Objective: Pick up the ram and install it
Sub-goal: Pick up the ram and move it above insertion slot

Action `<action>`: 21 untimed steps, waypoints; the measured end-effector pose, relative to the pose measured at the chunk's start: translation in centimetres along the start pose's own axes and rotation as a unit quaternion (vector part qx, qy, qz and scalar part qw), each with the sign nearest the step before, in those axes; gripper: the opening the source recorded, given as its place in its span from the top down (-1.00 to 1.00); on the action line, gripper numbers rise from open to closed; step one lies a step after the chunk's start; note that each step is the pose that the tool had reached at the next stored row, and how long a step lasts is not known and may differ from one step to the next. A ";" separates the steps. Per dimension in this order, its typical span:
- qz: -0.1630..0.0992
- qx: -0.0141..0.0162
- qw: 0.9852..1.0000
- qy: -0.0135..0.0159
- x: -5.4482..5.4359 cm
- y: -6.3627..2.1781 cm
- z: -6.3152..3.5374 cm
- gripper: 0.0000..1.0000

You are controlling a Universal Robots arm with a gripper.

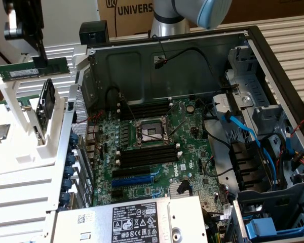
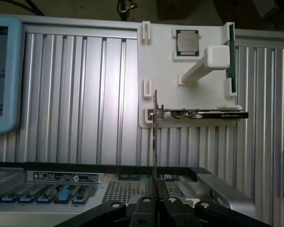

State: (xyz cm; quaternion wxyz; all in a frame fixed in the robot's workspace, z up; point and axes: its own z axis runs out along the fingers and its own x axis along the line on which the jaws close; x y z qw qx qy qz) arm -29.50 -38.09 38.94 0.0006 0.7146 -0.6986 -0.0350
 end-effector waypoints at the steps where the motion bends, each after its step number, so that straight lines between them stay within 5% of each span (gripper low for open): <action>1: 0.000 0.000 1.000 0.000 0.0 -0.46 -0.06 0.76; 5: 0.000 0.000 1.000 0.000 0.0 -2.15 -0.21 0.76; 6: 0.000 0.000 1.000 0.000 0.1 -3.49 -0.27 0.76; 21: 0.000 0.000 1.000 0.000 0.4 -10.34 -0.63 0.76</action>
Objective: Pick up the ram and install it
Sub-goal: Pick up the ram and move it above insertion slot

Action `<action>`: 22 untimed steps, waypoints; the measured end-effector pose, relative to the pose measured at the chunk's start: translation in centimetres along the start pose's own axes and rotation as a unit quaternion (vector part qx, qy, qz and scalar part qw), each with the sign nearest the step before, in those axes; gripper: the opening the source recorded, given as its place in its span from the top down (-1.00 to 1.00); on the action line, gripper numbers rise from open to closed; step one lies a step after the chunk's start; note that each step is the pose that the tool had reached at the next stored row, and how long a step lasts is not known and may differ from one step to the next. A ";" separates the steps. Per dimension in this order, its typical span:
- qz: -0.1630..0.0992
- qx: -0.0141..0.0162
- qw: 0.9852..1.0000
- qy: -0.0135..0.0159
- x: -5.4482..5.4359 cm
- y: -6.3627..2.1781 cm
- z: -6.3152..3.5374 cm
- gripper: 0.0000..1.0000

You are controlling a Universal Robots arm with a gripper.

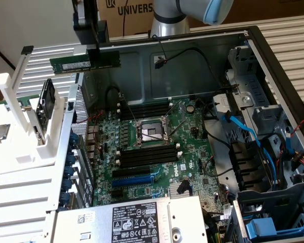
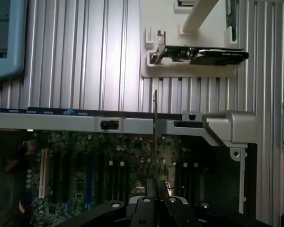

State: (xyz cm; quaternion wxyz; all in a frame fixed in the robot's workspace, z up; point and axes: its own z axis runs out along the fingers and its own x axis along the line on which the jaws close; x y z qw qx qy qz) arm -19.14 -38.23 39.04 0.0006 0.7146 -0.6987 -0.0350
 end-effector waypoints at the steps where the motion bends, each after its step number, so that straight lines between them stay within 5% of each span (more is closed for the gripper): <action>1: 0.000 0.000 1.000 0.000 0.0 -0.46 -0.03 0.76; 8: 0.000 0.000 1.000 0.000 0.5 -3.26 -0.08 0.76; 22: 0.000 0.000 1.000 -0.001 2.1 -5.74 1.90 0.76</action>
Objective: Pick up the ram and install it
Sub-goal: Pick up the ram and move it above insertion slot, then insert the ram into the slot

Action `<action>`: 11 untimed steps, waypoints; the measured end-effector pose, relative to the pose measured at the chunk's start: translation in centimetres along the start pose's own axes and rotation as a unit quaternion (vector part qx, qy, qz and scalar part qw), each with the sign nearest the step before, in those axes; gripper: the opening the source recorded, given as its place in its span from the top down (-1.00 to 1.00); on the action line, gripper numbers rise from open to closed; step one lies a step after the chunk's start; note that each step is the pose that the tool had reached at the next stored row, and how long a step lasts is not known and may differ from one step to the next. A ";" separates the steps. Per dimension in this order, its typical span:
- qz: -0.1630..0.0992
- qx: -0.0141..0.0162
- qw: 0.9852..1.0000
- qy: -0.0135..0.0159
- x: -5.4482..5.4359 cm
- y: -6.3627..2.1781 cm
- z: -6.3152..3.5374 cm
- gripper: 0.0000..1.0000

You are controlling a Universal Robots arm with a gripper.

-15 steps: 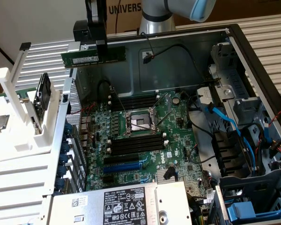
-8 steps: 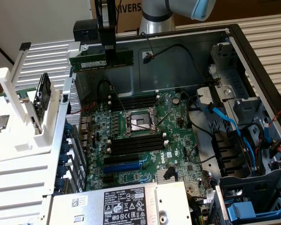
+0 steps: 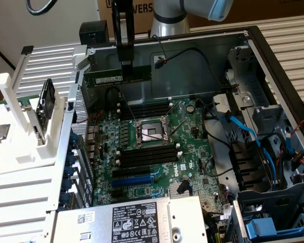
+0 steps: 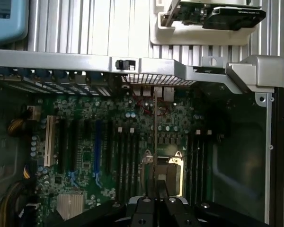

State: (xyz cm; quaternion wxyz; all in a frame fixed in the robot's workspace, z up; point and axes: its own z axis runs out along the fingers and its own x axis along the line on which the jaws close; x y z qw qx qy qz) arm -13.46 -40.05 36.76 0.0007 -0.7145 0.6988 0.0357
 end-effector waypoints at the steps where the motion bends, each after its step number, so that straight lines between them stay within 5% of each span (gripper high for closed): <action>1: 0.000 0.000 1.000 0.000 0.1 -0.17 0.16 0.76; 11: 0.000 0.000 1.000 -0.001 0.4 -1.12 1.01 0.76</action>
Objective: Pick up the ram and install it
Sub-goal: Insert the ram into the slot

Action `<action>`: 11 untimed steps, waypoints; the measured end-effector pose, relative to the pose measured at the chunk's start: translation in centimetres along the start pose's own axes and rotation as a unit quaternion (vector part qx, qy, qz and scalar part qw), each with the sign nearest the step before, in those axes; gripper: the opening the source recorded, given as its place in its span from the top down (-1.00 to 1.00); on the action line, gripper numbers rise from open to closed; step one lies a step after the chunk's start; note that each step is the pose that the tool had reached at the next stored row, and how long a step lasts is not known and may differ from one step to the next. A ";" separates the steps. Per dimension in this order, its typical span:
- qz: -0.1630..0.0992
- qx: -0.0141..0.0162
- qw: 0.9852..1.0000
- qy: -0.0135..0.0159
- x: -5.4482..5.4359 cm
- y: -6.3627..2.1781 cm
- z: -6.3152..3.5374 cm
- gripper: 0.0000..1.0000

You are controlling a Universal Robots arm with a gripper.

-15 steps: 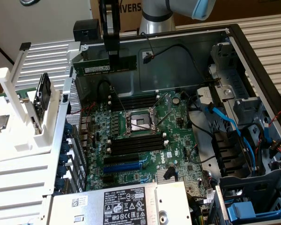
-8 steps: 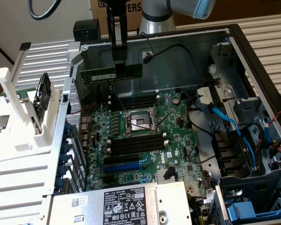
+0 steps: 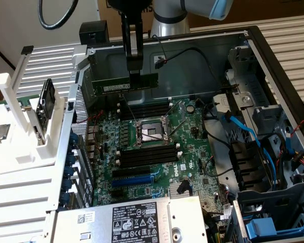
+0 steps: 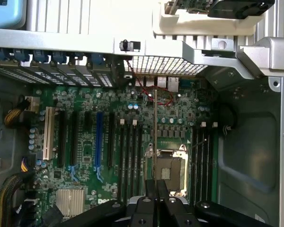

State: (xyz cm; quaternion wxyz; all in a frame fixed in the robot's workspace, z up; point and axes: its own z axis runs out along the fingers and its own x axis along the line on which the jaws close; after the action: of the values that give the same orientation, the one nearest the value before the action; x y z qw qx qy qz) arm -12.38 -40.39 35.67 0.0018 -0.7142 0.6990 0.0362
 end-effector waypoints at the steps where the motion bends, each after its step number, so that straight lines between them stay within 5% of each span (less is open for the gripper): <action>1: 0.000 0.000 1.000 0.000 0.0 0.00 0.00 0.76; 11: 0.000 0.000 1.000 0.001 0.0 -0.05 0.20 0.76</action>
State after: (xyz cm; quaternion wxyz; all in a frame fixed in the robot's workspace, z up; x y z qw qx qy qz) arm -12.34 -40.39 35.47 0.0011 -0.7143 0.6990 0.0356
